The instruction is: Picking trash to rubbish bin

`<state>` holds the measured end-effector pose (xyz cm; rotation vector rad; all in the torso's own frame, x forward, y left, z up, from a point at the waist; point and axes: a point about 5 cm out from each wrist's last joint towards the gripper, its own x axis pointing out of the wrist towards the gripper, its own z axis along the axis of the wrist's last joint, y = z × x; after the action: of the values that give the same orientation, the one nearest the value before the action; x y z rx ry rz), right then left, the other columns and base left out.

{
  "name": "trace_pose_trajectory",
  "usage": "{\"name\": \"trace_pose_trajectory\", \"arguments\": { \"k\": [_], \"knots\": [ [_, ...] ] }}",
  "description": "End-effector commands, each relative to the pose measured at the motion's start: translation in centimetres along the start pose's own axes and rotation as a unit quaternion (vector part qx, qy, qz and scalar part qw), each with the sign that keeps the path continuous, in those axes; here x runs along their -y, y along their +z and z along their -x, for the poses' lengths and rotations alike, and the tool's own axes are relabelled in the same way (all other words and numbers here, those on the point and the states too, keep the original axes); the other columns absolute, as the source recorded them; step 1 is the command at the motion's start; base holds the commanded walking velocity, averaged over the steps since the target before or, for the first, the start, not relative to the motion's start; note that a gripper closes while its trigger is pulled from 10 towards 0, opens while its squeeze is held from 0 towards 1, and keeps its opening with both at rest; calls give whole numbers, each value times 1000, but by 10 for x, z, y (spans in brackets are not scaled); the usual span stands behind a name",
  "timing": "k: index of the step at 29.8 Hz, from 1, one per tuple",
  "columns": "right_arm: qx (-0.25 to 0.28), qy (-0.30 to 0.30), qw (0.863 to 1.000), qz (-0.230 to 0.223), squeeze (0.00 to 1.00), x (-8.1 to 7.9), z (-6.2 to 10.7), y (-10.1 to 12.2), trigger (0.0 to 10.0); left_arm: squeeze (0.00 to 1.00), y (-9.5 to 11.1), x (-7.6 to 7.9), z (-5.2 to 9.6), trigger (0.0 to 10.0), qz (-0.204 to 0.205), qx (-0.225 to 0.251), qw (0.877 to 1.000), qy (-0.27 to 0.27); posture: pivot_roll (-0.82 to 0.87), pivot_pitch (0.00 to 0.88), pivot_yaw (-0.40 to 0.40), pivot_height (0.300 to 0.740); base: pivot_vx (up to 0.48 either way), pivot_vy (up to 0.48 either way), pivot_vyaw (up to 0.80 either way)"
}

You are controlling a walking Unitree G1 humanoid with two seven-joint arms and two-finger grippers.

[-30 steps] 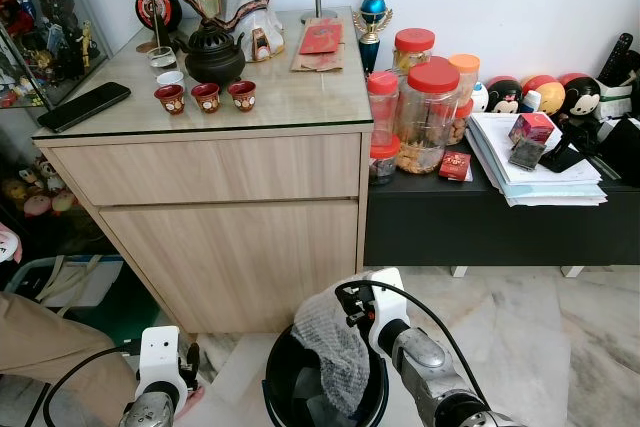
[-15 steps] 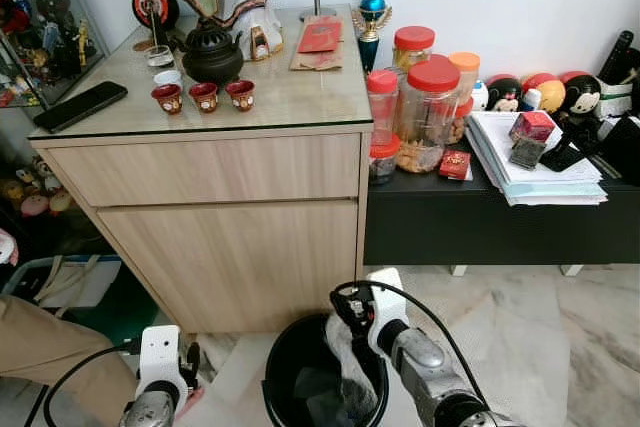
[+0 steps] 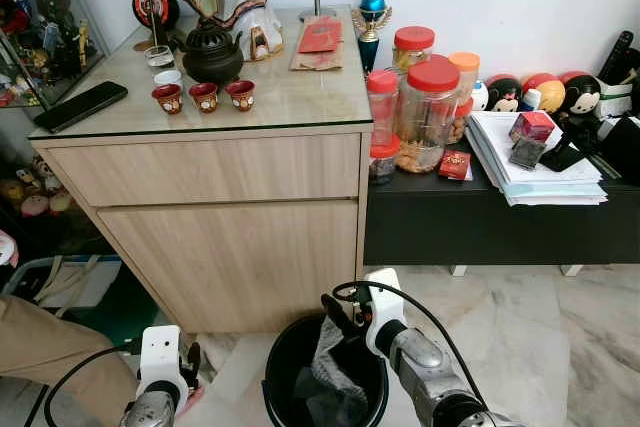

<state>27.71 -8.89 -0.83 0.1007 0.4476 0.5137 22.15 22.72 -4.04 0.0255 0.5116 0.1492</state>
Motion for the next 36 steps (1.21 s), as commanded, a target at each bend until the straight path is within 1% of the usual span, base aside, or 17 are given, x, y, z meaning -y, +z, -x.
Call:
{"name": "trace_pose_trajectory", "arguments": {
  "k": [1, 2, 3, 4, 6, 7, 9, 13, 17, 21, 24, 25, 27, 31, 34, 36],
  "knots": [
    [-1, 3, 1000, -7, 1000, -2, -1, 0, 10000, 0, -1, 0, -1, 10000, 5, -10, 1000, 3, 96, 0, 66, 740, 0, 0, 0],
    [-1, 3, 1000, -7, 1000, -2, -1, 0, 10000, 0, -1, 0, -1, 10000, 5, -10, 1000, 3, 96, 0, 66, 740, 0, 0, 0],
    [-17, -15, 1000, -2, 75, 3, 2, -6, 10000, 0, -5, 0, 1, 10000, 6, -18, 1000, 4, 97, 0, 65, 740, 0, 0, 0],
    [-23, -22, 999, 0, 0, 5, 4, -9, 10000, 0, -6, 0, 1, 10000, 6, -21, 1000, 5, 97, 0, 65, 740, 0, 0, 0],
    [-40, -40, 998, 1, 0, 10, 9, -16, 10000, 0, -9, 0, 3, 10000, 5, -27, 1000, 5, 97, 0, 66, 740, 0, 0, 0],
    [-40, -40, 998, 1, 0, 10, 9, -16, 10000, 0, -9, 0, 3, 10000, 5, -27, 1000, 5, 97, 0, 66, 740, 0, 0, 0],
    [-58, -67, 996, -4, 0, 18, 15, -25, 10000, 0, -12, -1, 4, 10000, 6, -31, 999, 10, 97, 0, 63, 740, 0, 0, 0],
    [-75, -99, 992, -6, 0, 26, 23, -34, 10000, 0, -13, -2, 4, 10000, 8, -36, 999, 16, 98, 0, 60, 740, 0, 0, 0],
    [-93, -139, 985, -29, 0, 35, 33, -46, 10000, 0, -22, -4, 8, 10000, 12, -58, 998, 29, 95, 0, 60, 740, 0, 0, 0],
    [-100, -200, 973, -63, 0, 47, 44, -54, 10000, 0, -30, -6, 12, 10000, 13, -74, 996, 37, 89, 0, 67, 740, 0, 0, 0],
    [-107, -219, 967, -70, 0, 52, 49, -59, 10000, 0, -33, -7, 14, 10000, 14, -79, 996, 39, 89, 0, 67, 740, 0, 0, 0],
    [-118, -243, 960, -75, 0, 57, 56, -64, 10000, 0, -35, -8, 15, 10000, 15, -82, 996, 43, 91, 0, 64, 740, 0, 0, 0],
    [-128, -269, 950, -91, 0, 62, 64, -71, 10000, 0, -37, -9, 16, 10000, 16, -87, 995, 45, 91, 0, 63, 740, 0, 0, 0],
    [-145, -277, 945, -100, 0, 63, 72, -81, 10000, 0, -40, -9, 18, 10000, 17, -95, 994, 48, 91, 0, 63, 740, 0, 0, 0],
    [-166, -258, 944, -118, 0, 57, 77, -93, 10000, 0, -48, -10, 22, 10000, 13, -112, 992, 53, 86, 0, 58, 740, 0, 0, 0],
    [-172, -250, 945, -122, 0, 54, 79, -97, 10000, 0, -51, -11, 24, 10000, 10, -119, 991, 56, 87, 0, 57, 740, 0, 0, 0]
  ]
}}
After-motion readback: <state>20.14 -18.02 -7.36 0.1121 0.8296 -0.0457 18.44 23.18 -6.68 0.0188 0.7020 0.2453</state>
